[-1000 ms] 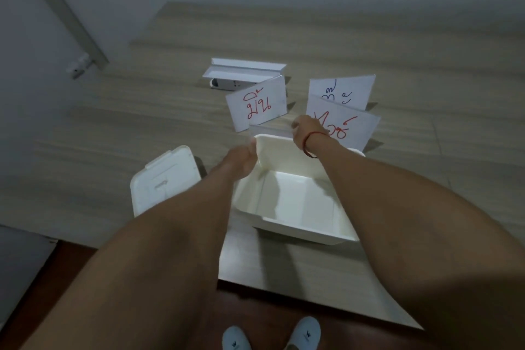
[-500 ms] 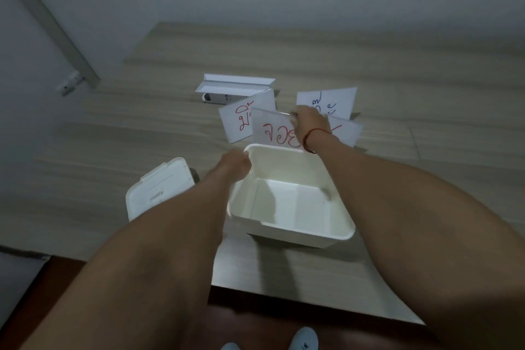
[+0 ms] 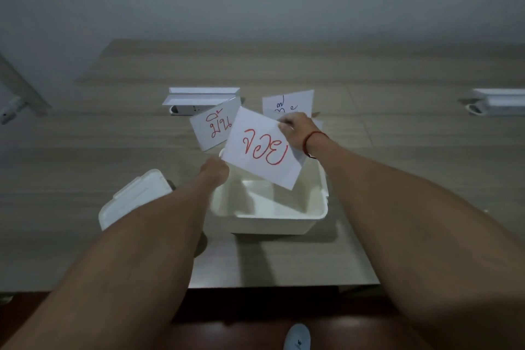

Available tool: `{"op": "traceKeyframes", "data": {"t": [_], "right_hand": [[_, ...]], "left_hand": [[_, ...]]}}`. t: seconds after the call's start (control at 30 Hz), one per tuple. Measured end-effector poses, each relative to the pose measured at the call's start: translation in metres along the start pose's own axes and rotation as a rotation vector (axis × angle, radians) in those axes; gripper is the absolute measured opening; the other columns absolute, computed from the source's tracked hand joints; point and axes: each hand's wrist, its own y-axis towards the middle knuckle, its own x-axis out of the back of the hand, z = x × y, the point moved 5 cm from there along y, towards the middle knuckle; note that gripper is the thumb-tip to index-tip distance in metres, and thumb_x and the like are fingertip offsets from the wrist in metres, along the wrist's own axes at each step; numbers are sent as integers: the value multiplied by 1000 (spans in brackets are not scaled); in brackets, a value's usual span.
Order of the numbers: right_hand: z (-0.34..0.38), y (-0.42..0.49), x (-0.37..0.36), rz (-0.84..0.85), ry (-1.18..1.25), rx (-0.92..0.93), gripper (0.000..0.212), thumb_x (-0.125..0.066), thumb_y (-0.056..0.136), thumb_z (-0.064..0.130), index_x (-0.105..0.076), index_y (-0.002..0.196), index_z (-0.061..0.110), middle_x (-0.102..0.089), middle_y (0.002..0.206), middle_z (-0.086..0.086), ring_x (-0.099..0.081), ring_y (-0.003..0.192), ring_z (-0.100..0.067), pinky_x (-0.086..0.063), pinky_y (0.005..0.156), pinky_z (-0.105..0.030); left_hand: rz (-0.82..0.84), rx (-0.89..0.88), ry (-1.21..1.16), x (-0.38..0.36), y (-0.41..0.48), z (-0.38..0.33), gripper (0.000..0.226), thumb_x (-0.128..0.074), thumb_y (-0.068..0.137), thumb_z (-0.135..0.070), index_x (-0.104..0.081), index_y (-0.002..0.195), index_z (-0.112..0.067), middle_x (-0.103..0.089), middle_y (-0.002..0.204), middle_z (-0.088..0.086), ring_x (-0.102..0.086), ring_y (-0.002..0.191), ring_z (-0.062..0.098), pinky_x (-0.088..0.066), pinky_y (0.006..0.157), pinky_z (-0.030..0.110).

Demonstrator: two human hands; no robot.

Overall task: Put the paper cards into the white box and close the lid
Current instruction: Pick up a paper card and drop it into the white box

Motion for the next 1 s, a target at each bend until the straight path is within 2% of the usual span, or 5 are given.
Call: {"op": "traceKeyframes", "data": {"t": [0.3,0.5,0.83,0.93,1.0], "right_hand": [[-36,-23,-18,83,109,-112,18,-44,97,8,-61,97,3,-61,105,-19,-52,94,-21,-46,88,-32],[-49,-38,-30,205,-73,-141,20,-44,97,13,-62,105,15,-61,122,-11,-55,117,-28,-42,100,-29],[-30,-81,-71,960,-146,-305,36,-63,89,21,-63,125,17,-61,135,1,-56,123,-14,-41,112,-40],[-22,-65,-64,794,-51,-242,34,-60,91,21,-65,122,10,-68,123,-1,-64,108,-14,-47,104,-34],[-18,-41,-52,490,87,-177,31,-62,90,21,-69,112,1,-70,103,-7,-67,84,-14,-52,80,-23]], "left_hand": [[-7,-43,-91,4,0,6,51,-24,103,-32,-47,137,-4,-54,134,25,-53,124,42,-45,104,48],[-35,-65,-101,1,1,2,51,-21,104,-27,-49,135,2,-51,137,26,-49,127,40,-41,108,45],[-37,-83,-97,-2,8,6,52,-22,102,-33,-51,131,0,-55,133,25,-51,124,41,-42,107,48],[-76,-109,-79,-3,13,4,51,-22,103,-31,-52,129,1,-56,130,25,-53,121,40,-44,103,43],[-126,-112,-59,-4,18,4,51,-22,103,-30,-55,125,2,-58,126,25,-55,117,40,-44,93,39]]}}
